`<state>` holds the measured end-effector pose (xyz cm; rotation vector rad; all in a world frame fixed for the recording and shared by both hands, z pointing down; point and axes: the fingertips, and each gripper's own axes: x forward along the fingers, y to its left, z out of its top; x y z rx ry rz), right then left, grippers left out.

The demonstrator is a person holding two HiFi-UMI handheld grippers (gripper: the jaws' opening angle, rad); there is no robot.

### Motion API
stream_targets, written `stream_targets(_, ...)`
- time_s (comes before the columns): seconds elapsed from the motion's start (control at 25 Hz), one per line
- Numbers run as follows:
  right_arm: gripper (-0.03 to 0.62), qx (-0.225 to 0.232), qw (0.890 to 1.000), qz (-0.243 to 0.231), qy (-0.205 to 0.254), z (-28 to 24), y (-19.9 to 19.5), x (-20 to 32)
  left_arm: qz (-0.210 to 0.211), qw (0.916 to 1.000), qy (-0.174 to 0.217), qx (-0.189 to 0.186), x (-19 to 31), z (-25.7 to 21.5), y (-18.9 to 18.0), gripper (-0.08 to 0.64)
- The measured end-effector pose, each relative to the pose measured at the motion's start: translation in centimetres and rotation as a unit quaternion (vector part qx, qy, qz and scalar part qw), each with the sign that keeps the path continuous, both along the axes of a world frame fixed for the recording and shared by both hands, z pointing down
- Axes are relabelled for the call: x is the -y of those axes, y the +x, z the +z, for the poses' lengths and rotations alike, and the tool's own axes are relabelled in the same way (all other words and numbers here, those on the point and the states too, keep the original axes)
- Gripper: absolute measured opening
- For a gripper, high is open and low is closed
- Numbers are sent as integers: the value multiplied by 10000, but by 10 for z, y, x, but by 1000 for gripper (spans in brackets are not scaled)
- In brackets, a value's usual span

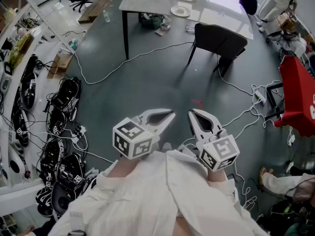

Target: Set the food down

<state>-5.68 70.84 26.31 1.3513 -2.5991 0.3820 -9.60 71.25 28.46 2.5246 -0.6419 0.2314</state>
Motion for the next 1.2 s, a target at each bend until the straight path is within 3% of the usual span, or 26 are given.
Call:
stream_targets(0.2, 3, 76, 9997, -185, 149, -6, -1, 1, 53, 9999, -25, -142, 1, 1, 9, 24)
stream_targets(0.68, 3, -38, 9997, -119, 201, -2, 1, -3, -80, 9996, -92, -243, -1, 4, 4, 23)
stream_targets(0.88, 3, 505, 9975, 472, 121, 3, 21, 0, 37, 9998, -105, -154, -5, 10, 19, 23)
stream_targets(1.2, 3, 415, 9985, 252, 248, 0, 38, 1, -18, 9999, 97, 66, -2, 12, 53, 23)
